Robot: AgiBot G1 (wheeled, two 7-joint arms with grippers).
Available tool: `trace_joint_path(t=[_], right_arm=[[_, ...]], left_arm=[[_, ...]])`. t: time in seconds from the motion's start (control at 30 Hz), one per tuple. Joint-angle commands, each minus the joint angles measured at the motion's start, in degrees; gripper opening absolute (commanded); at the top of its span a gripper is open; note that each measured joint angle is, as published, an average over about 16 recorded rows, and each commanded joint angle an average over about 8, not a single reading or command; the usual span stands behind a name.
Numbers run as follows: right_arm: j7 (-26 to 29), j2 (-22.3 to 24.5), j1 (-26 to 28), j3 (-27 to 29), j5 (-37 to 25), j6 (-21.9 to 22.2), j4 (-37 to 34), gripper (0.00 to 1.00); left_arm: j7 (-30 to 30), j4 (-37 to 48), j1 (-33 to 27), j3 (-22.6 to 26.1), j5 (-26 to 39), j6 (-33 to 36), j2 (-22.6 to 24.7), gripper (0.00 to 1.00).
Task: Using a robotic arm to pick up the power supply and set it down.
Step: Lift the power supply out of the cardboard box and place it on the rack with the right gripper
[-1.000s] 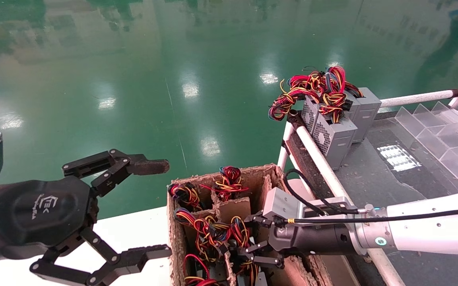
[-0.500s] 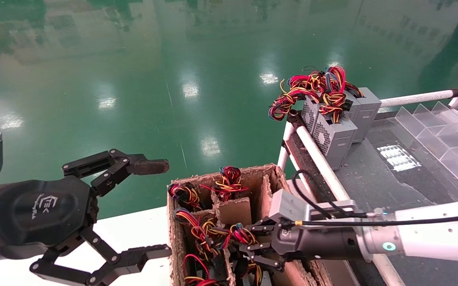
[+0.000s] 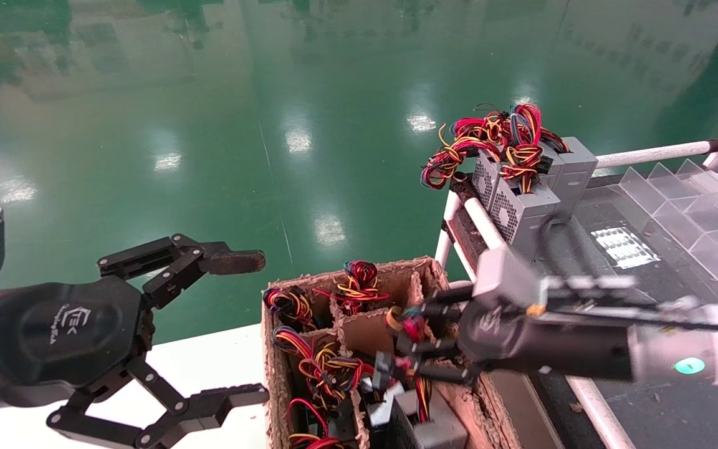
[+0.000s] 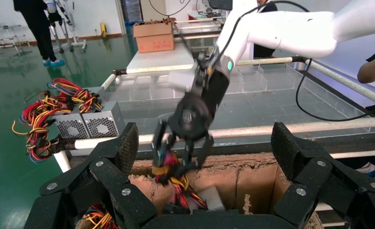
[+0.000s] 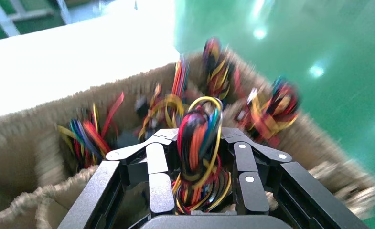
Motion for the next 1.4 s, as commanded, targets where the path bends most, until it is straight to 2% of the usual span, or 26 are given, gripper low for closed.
trace_joint_path(t=[0.03,0.27,0.47,0.7,1.0,1.17,1.4], right_arm=[[-0.3,1.0,-0.1,1.4,1.9,0.2,1.2,0.0],[-3.4,6.5,-1.8,10.1,11.3,2.7,5.3,0.0],[-5.6,9.7,-3.1,14.8,15.0,4.7,5.2,0.0],[-8.2,11.8,-2.4,17.4,15.5,5.7,0.5,0.0],[-11.4,15.0,0.4,19.1,15.9,2.7,-8.1,0.0],[-14.5,17.0,1.4,19.5,14.3,2.0,-13.0,0.0],[-18.7,17.4,3.5,18.5,10.1,3.6,-19.8,0.0]], left_arm=[[0.0,0.0,0.0,0.0,0.0,0.0,0.0,1.0],[0.0,0.0,0.0,0.0,0.0,0.0,0.0,1.0],[0.0,0.0,0.0,0.0,0.0,0.0,0.0,1.0],[0.0,0.0,0.0,0.0,0.0,0.0,0.0,1.0],[0.0,0.0,0.0,0.0,0.0,0.0,0.0,1.0],[0.0,0.0,0.0,0.0,0.0,0.0,0.0,1.0],[0.0,0.0,0.0,0.0,0.0,0.0,0.0,1.0]])
